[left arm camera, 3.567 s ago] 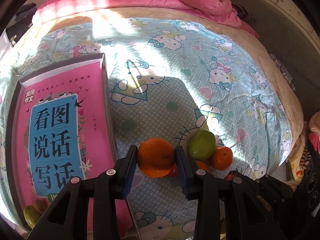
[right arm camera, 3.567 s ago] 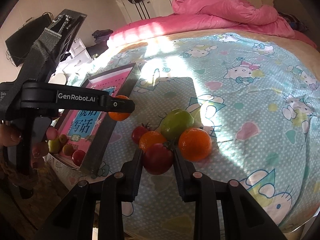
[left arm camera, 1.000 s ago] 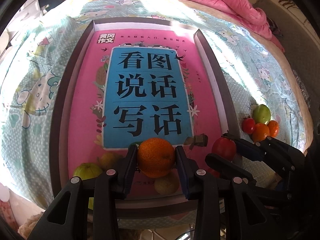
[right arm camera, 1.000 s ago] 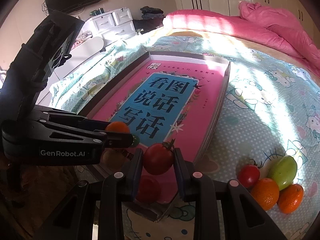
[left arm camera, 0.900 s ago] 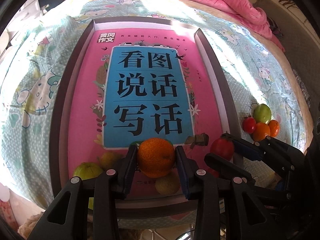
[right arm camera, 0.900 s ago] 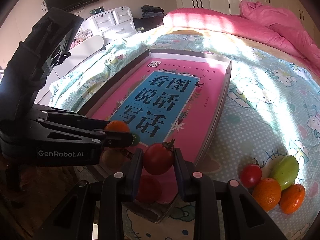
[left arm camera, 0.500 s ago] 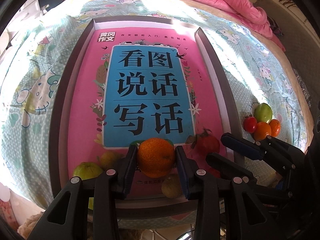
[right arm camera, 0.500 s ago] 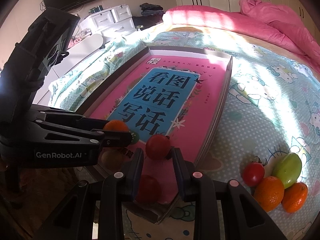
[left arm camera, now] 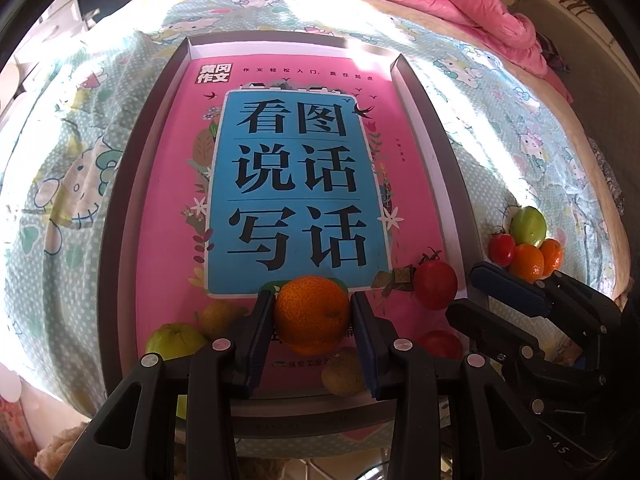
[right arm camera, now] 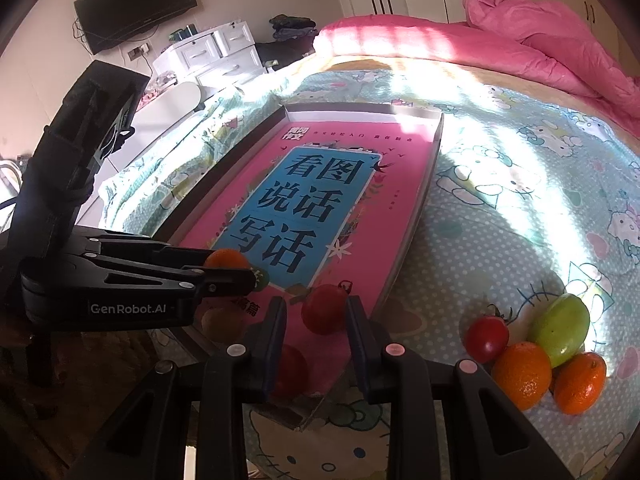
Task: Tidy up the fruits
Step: 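Carry the orange and the red tomato over the pink book with both tools, then lower the orange onto the book and open the left tool while the right tool releases the tomato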
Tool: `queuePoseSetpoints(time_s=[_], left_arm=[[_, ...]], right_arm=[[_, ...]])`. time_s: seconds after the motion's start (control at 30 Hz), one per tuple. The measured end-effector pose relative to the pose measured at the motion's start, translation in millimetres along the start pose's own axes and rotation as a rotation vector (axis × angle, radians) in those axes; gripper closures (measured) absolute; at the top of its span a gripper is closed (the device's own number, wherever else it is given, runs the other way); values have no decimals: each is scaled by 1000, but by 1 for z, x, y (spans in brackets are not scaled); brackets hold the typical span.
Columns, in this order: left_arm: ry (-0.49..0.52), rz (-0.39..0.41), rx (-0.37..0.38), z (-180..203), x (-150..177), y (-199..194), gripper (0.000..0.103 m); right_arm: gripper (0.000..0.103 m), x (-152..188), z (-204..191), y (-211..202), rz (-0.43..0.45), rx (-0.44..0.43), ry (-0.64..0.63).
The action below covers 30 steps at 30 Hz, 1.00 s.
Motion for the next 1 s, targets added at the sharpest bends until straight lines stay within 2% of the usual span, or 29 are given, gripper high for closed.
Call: queuePoseSetpoints(time_s=[0.17, 0.47, 0.6, 0.87, 0.93, 1.0], left_arm=[[-2, 6, -4, 1, -1, -1, 62], [-5, 45, 1, 2, -6, -12, 54], [-7, 58, -2, 4, -7, -17, 46], [-16, 77, -6, 6, -8, -25, 38], [-19, 85, -7, 7, -8, -28, 30], [-20, 92, -5, 7, -9, -31, 28]], right_arm=[[72, 0, 0, -4, 7, -4, 5], [72, 1, 2, -11, 24, -5, 16], [67, 0, 4, -15, 36, 0, 23], [60, -2, 7, -23, 57, 6, 38], [59, -1, 8, -25, 65, 6, 41], [58, -2, 8, -27, 72, 9, 43]])
Point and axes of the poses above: each gripper's, at about its wrist camera, not at the fingertips, and y roughly the way its jaws point, z to its right, x to its underside, the point moved 1 cm from there along y, roughly the way its jaws point, and after that the axes turned 8 degrees about -x, right-handed, at the moved point
